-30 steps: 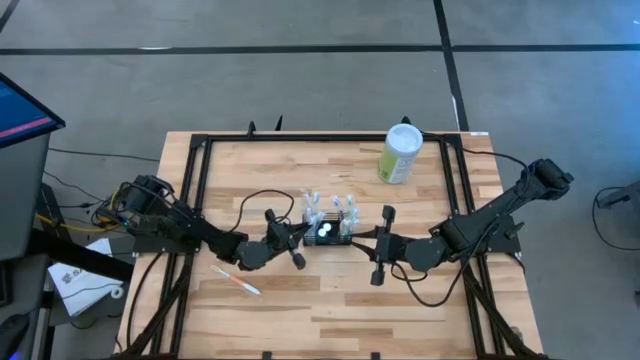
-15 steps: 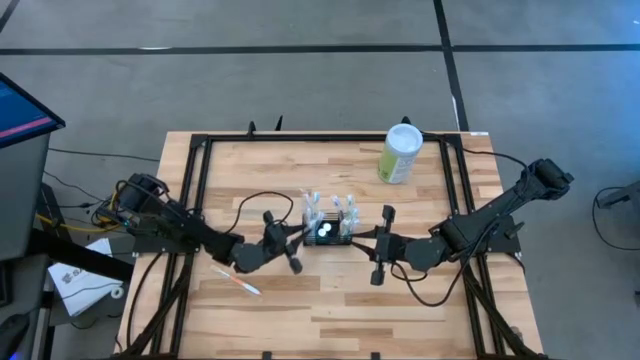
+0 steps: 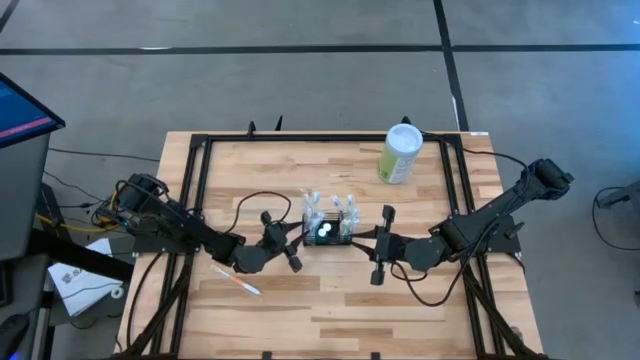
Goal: Pick & Place toothbrushing station
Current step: Put the orange toothbrush into the right compartment of the organizer
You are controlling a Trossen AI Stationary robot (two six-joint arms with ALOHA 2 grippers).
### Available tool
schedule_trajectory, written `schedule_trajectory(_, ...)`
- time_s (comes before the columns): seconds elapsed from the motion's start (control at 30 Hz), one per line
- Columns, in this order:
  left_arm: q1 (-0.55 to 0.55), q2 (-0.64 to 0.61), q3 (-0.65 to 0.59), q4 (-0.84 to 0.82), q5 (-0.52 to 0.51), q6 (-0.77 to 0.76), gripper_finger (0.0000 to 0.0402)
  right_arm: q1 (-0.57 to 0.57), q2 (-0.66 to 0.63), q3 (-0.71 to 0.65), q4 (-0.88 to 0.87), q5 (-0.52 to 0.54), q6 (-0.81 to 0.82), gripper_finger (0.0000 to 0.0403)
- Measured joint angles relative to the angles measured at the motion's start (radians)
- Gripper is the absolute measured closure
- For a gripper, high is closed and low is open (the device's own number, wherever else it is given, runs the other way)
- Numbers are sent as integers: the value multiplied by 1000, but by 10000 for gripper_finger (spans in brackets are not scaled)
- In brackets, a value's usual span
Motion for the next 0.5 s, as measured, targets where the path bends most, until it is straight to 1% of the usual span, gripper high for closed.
schedule_trajectory(0.1,-11,0,0,-1,-26,8,259,0,0,0,0,0,0,347)
schedule_trajectory(0.2,-23,-4,0,-3,-26,9,247,0,0,0,0,0,0,347)
schedule_trajectory(0.3,-41,-40,0,-23,-15,8,238,0,0,0,-3,0,0,347)
schedule_trajectory(0.43,-84,-128,0,-111,-8,7,234,0,0,0,-15,0,0,347)
schedule_trajectory(0.5,-105,-179,1,-202,-7,-3,235,0,0,0,-15,0,0,347)
